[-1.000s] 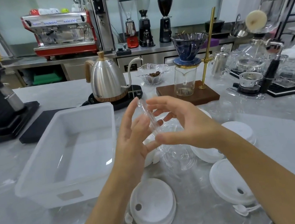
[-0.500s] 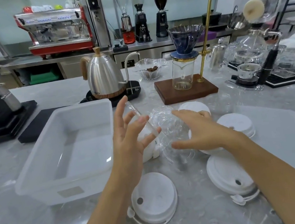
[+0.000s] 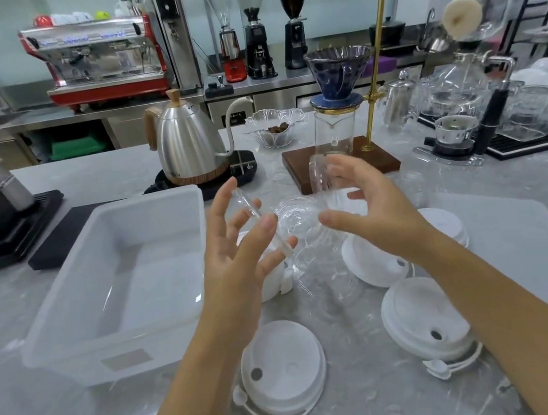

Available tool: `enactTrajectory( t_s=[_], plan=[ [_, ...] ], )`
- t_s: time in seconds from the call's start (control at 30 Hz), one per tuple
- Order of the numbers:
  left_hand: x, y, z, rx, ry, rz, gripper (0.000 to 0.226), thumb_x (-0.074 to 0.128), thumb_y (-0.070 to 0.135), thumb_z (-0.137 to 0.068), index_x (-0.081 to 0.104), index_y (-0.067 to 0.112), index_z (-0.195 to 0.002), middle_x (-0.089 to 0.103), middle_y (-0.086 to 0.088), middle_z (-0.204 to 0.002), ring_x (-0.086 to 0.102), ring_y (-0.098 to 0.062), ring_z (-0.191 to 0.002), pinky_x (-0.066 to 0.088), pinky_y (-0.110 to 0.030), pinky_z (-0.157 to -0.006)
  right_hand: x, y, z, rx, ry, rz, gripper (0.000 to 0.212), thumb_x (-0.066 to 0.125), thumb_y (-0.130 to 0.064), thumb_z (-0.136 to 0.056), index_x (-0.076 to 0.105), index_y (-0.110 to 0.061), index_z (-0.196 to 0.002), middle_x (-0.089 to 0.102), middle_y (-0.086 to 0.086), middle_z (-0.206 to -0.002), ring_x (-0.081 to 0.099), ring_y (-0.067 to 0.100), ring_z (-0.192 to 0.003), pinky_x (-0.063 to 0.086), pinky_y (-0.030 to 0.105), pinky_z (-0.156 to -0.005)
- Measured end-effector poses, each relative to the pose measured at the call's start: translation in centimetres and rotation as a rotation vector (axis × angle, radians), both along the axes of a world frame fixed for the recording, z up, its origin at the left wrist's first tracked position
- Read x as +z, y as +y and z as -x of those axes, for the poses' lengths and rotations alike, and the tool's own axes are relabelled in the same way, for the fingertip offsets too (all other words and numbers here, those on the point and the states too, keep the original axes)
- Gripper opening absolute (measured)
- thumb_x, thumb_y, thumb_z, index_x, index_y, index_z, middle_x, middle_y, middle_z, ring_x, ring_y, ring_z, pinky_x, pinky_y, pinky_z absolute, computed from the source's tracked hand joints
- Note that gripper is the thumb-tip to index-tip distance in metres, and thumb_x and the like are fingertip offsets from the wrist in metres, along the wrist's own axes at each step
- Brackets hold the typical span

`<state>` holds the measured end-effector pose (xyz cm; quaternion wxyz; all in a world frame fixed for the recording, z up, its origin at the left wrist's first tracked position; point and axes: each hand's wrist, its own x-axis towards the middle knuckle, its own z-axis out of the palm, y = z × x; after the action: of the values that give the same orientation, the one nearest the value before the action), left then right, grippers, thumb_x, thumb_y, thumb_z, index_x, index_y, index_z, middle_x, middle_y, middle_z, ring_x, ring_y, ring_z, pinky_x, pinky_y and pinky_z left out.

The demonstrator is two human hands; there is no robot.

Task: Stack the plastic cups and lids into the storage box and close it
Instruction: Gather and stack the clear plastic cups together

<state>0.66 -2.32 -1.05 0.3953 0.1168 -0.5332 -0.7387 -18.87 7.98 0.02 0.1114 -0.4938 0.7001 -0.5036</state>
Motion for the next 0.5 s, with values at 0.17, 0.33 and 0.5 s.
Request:
enactTrajectory(
  t_s=[0.17, 0.33, 0.5],
  plan=[
    [-0.3, -0.1, -0.1, -0.035, -0.045, 0.055, 0.077, 0.085, 0.036, -0.072, 0.055, 0.048, -0.143, 0.055, -0.009, -0.145, 0.071, -0.021, -0.120, 0.062, -0.052, -0.092, 1.0, 0.7, -1.7, 0.305, -0.178, 0.111, 0.093, 0.084, -0.028, -0.072, 0.036, -0.024, -0.151, 0.052, 0.003, -0.148, 0.052, 0.016, -0.136, 0.048, 0.037, -0.108],
    [-0.8, -0.3, -0.4, -0.129, -0.154, 0.159, 0.082, 0.086, 0.039, -0.075, 0.048, 0.056, -0.146, 0.050, 0.002, -0.153, 0.064, -0.022, -0.132, 0.060, -0.052, -0.096, 0.7, 0.9, -2.9, 0.396, -0.076, 0.010, 0.091, 0.085, -0.014, -0.076, 0.037, -0.022, -0.153, 0.052, -0.003, -0.149, 0.050, 0.013, -0.139, 0.047, 0.035, -0.110],
    [-0.7, -0.2, -0.6, -0.175, -0.179, 0.185, 0.090, 0.093, 0.050, -0.068, 0.050, 0.049, -0.148, 0.056, 0.004, -0.151, 0.064, -0.024, -0.131, 0.061, -0.052, -0.092, 0.4, 1.0, -2.9, 0.426, -0.047, -0.028, 0.089, 0.085, -0.015, -0.078, 0.038, -0.025, -0.153, 0.053, -0.006, -0.148, 0.049, 0.013, -0.139, 0.046, 0.041, -0.111]
  ],
)
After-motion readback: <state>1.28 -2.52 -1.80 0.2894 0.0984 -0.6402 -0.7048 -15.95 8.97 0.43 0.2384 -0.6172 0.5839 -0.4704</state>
